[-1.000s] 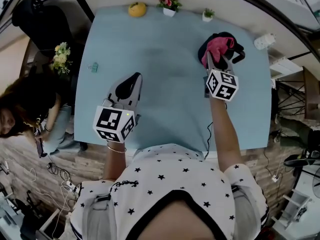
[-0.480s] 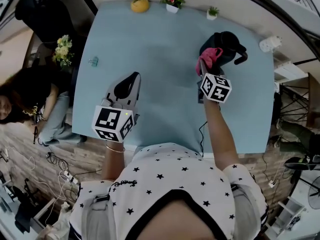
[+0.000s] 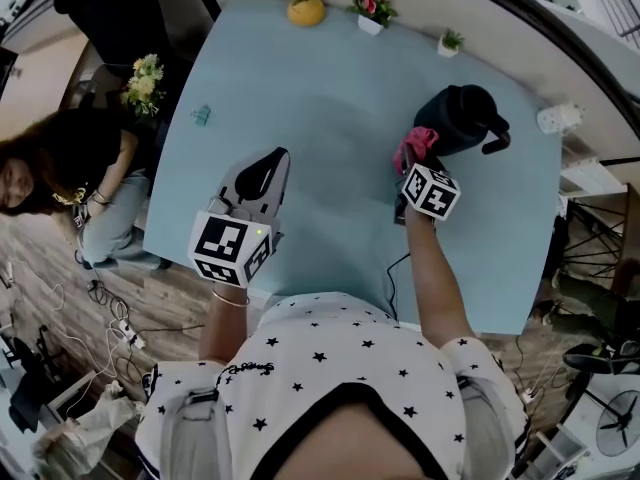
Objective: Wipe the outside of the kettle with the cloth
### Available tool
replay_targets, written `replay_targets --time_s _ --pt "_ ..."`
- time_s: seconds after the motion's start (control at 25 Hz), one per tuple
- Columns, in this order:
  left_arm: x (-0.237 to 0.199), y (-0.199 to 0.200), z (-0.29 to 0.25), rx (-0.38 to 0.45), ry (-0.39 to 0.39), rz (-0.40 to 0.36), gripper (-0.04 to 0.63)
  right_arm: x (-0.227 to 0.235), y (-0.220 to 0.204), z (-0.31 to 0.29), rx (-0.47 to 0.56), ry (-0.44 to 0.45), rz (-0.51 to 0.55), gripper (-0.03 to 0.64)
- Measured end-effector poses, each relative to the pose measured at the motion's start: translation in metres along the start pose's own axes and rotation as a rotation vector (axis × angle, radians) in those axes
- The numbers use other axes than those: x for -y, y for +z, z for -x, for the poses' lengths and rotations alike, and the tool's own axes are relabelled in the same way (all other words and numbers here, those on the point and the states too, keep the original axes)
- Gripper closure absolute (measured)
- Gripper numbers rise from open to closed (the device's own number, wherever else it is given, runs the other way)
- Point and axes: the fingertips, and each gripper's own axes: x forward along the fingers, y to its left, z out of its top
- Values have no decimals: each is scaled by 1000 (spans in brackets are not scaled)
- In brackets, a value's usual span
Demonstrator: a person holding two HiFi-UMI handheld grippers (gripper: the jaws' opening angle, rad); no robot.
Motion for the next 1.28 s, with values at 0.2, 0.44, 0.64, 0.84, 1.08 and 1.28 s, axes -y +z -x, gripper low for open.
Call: replay_targets --time_s 0.2,0.44,0.64,0.84,1.08,1.28 --pt "1 -1 1 -7 2 -9 566 3 -7 -4 -8 -3 -15 485" --pt "3 0 4 0 -13 -10 566 -33 9 16 46 93 -42 485" --pt "6 5 6 10 -30 -13 566 -75 64 34 183 199 -68 485" --pt "7 8 5 13 -39 -23 566 -80 111 43 310 216 -135 485" --pt "9 7 2 3 -45 -28 566 -57 126 39 373 151 -255 485" --pt "7 2 1 -13 -39 -24 566 -45 122 34 381 123 -316 485"
